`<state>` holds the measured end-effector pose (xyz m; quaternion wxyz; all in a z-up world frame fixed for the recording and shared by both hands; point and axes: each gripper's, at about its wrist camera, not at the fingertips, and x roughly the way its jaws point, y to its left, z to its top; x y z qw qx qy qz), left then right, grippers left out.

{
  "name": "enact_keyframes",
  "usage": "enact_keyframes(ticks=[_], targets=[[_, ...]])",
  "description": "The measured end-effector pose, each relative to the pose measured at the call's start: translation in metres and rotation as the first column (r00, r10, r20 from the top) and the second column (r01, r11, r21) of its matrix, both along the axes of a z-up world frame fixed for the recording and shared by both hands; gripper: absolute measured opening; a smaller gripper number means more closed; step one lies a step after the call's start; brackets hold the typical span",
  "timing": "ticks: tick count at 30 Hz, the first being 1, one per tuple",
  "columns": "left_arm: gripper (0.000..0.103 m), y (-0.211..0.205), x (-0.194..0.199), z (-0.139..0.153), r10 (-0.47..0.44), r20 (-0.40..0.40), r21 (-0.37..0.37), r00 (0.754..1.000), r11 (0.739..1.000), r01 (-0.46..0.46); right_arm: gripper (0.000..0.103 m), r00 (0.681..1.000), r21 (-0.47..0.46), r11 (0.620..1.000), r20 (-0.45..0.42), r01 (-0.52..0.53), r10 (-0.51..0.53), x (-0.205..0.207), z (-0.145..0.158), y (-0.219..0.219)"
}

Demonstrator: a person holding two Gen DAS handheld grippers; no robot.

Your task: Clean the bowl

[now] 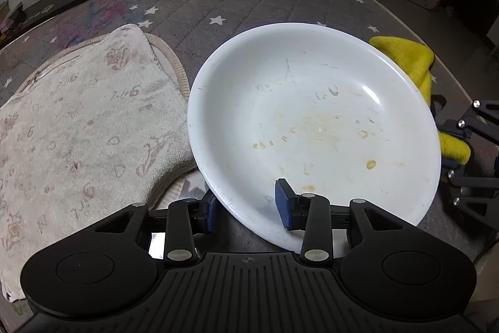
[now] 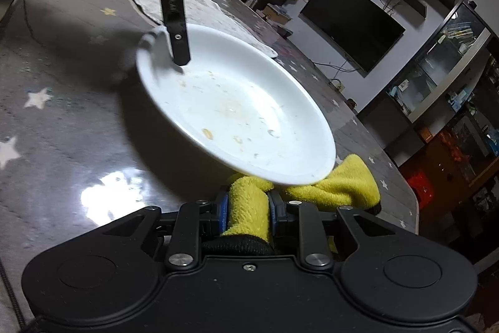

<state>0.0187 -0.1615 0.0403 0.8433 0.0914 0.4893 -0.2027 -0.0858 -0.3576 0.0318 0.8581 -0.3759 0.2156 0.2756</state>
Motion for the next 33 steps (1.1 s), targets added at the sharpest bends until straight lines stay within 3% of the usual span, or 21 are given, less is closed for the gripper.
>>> enact_keyframes(ticks=[9, 15, 25, 27, 33], targets=[[0.040, -0.002, 0.013, -0.001, 0.014, -0.001, 0.010, 1.000, 1.000, -0.014, 0.026, 0.999, -0.011, 0.999, 0.012, 0.040, -0.040, 0.035, 0.000, -0.005], [0.042, -0.001, 0.008, -0.002, 0.042, 0.018, -0.004, 0.999, 0.999, -0.042, 0.024, 0.988, 0.120, 0.981, -0.028, 0.152, -0.149, 0.040, 0.014, -0.016], [0.042, 0.001, -0.003, -0.005, 0.104, 0.033, -0.056, 0.994, 0.993, -0.102, 0.021, 0.939, 0.341, 0.875, -0.132, 0.345, -0.318, 0.044, 0.039, -0.035], [0.041, 0.000, -0.006, -0.006, 0.110, 0.043, -0.055, 0.993, 0.993, -0.108, 0.021, 0.934, 0.398, 0.845, -0.136, 0.356, -0.330, 0.020, 0.041, -0.051], [0.040, -0.002, -0.013, -0.006, 0.141, 0.050, -0.069, 0.989, 0.988, -0.137, 0.021, 0.947, 0.506, 0.803, -0.117, 0.317, -0.300, 0.010, 0.078, -0.046]])
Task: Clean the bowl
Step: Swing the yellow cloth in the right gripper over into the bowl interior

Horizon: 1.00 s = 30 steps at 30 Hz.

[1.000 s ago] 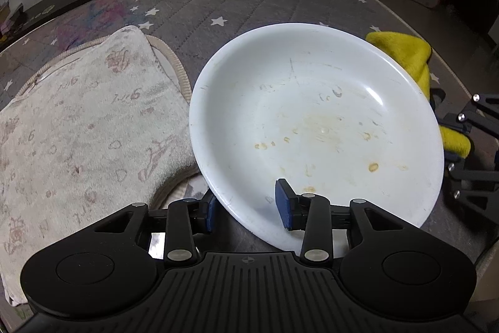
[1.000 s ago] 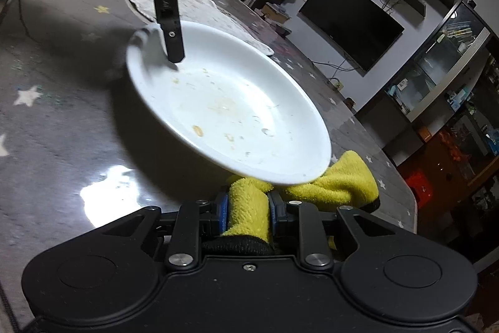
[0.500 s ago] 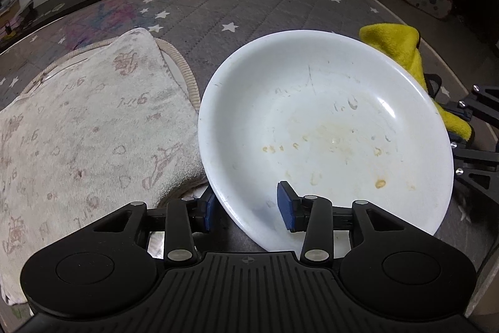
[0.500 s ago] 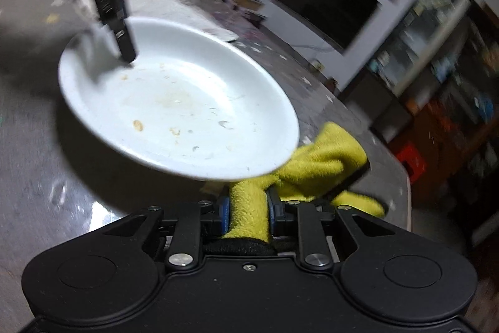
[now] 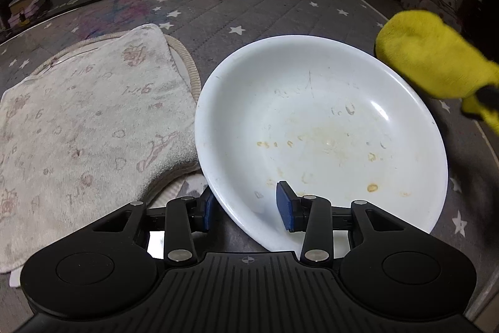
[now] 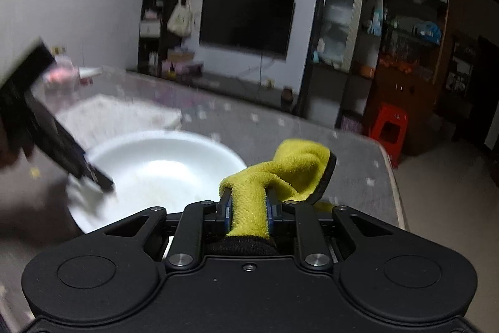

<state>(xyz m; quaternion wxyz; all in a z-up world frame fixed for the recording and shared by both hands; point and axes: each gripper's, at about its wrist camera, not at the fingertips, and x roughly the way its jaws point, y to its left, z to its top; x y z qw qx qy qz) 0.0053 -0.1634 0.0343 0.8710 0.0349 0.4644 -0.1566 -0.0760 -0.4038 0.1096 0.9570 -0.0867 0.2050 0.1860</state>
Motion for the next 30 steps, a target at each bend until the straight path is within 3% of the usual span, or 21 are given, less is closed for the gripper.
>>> enact_keyframes(ticks=[10, 23, 25, 27, 30], targets=[[0.036, 0.007, -0.002, -0.001, 0.012, -0.009, -0.052, 1.000, 0.999, -0.013, 0.021, 0.993, 0.122, 0.985, -0.004, -0.119, 0.120, 0.009, 0.026, 0.032], [0.037, 0.007, -0.002, -0.002, 0.019, -0.008, -0.057, 1.000, 0.998, -0.020, 0.021, 0.965, 0.099, 0.988, -0.223, -0.115, 0.135, 0.030, -0.013, 0.044], [0.038, 0.006, -0.004, -0.001, 0.018, -0.008, -0.057, 1.000, 0.998, -0.018, 0.026, 0.959, 0.090, 0.988, -0.245, -0.124, 0.143, 0.030, -0.014, 0.044], [0.038, 0.005, -0.005, -0.001, 0.016, -0.008, -0.057, 1.000, 0.998, -0.016, 0.040, 0.960, 0.075, 0.990, -0.246, -0.122, 0.137, 0.027, -0.013, 0.046], [0.038, 0.003, -0.005, 0.000, 0.020, -0.009, -0.059, 1.000, 0.998, -0.021, 0.051, 0.963, 0.041, 0.989, -0.228, -0.140, 0.145, 0.019, -0.006, 0.045]])
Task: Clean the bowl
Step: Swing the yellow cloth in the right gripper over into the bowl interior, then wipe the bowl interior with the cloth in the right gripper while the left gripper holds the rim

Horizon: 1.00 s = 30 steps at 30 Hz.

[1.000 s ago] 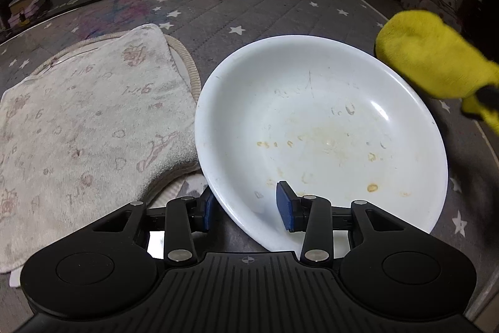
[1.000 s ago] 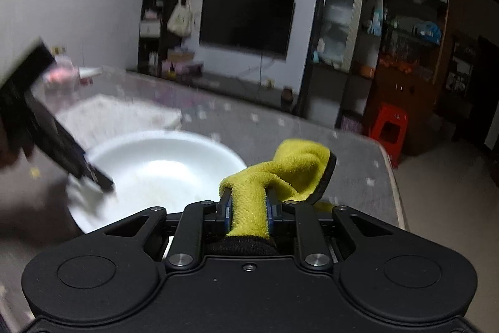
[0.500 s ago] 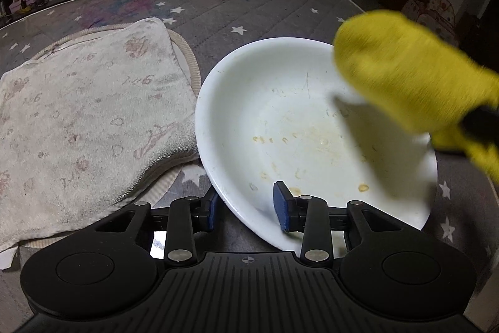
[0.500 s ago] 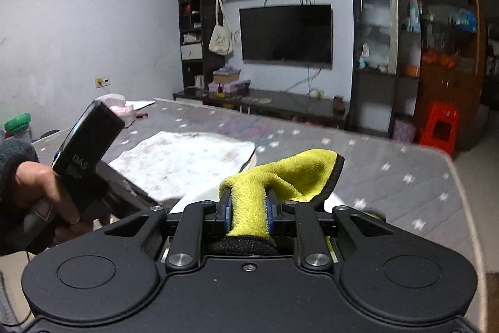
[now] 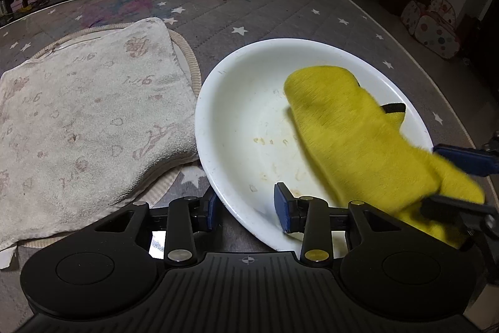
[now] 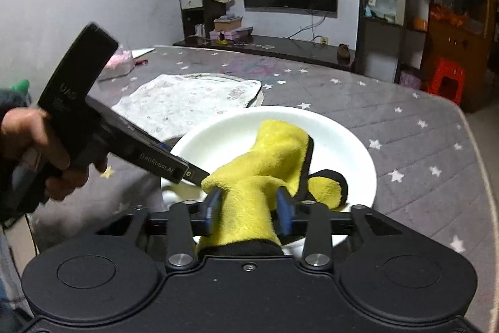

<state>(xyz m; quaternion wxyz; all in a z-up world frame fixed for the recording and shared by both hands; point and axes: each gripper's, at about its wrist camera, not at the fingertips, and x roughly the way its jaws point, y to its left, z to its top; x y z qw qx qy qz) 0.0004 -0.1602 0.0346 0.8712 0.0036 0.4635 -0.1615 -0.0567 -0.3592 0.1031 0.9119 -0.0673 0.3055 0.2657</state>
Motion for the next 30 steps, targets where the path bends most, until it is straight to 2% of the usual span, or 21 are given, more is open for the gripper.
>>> enact_keyframes(ticks=[4, 14, 15, 17, 22, 24, 25, 30], targets=[[0.040, -0.003, -0.001, 0.000, 0.007, 0.003, 0.005, 1.000, 1.000, -0.007, 0.053, 1.000, 0.022, 1.000, 0.009, 0.001, -0.002, -0.005, 0.007, -0.003], [0.041, 0.004, 0.004, 0.002, 0.054, -0.023, -0.024, 0.998, 0.998, -0.054, 0.052, 0.999, 0.025, 0.999, -0.023, 0.023, -0.023, 0.022, -0.015, 0.006], [0.041, 0.005, 0.005, 0.003, 0.059, -0.025, -0.027, 0.998, 0.998, -0.060, 0.048, 0.999, 0.025, 0.999, -0.027, 0.025, -0.025, 0.024, -0.017, 0.007], [0.041, 0.007, 0.007, 0.003, 0.070, -0.031, -0.034, 0.997, 0.997, -0.071, 0.047, 0.999, 0.026, 0.999, -0.034, 0.031, -0.030, 0.028, -0.021, 0.012], [0.041, 0.011, 0.016, 0.003, 0.095, -0.038, -0.046, 0.995, 0.994, -0.097, 0.026, 0.996, 0.023, 0.999, -0.076, 0.046, -0.044, 0.027, -0.030, 0.035], [0.040, 0.013, 0.020, 0.002, 0.101, -0.040, -0.054, 0.994, 0.993, -0.103, 0.024, 0.996, -0.004, 0.999, -0.083, 0.036, -0.036, 0.026, -0.035, 0.038], [0.037, 0.013, 0.023, 0.002, 0.104, -0.037, -0.053, 0.994, 0.993, -0.106, 0.023, 0.996, -0.014, 0.999, -0.086, 0.034, -0.036, 0.026, -0.037, 0.038], [0.031, 0.009, 0.021, 0.000, 0.082, -0.003, -0.018, 0.997, 0.996, -0.082, 0.021, 0.995, -0.045, 0.998, -0.089, 0.048, -0.051, 0.027, -0.042, 0.034]])
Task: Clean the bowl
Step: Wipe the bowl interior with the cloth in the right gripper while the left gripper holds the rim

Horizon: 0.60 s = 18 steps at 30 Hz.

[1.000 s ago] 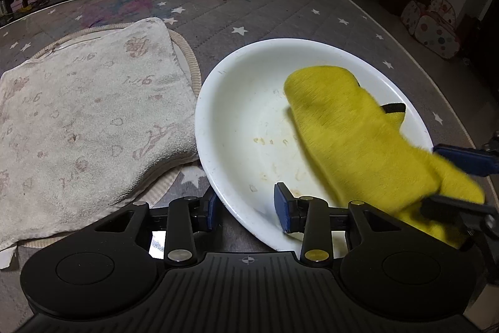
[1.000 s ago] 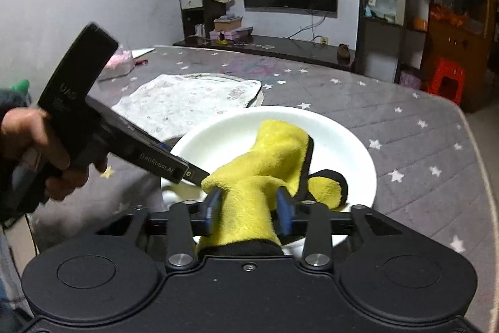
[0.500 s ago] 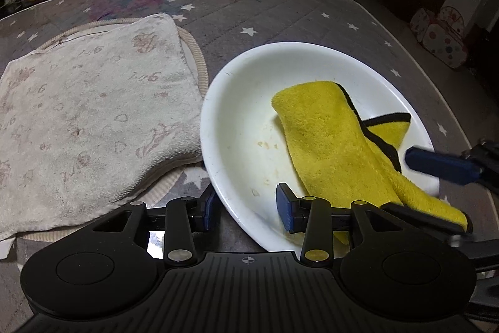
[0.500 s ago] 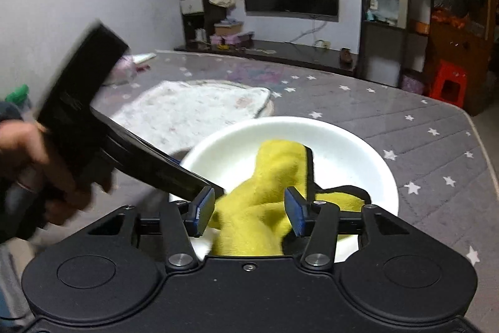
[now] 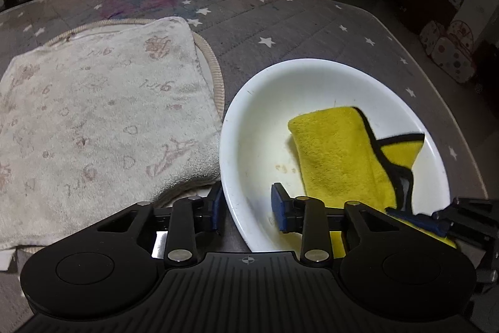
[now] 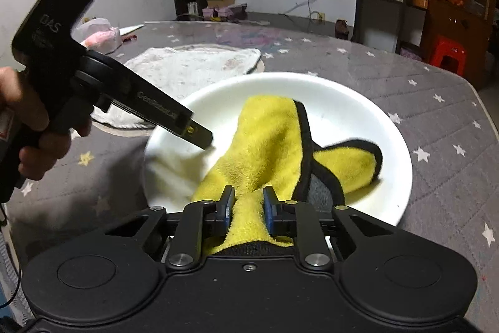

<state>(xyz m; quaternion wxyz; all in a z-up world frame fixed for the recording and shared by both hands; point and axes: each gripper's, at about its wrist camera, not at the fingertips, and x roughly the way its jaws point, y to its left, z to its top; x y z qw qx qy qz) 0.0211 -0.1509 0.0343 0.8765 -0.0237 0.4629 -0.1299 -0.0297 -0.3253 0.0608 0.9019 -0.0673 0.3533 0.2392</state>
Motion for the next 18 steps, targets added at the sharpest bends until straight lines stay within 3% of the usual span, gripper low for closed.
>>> enact_keyframes(ticks=[18], targets=[[0.032, -0.002, -0.002, -0.003, -0.032, 0.027, 0.022, 0.999, 0.999, 0.031, 0.021, 0.995, -0.130, 0.989, 0.080, 0.074, -0.064, 0.033, -0.012, -0.009]])
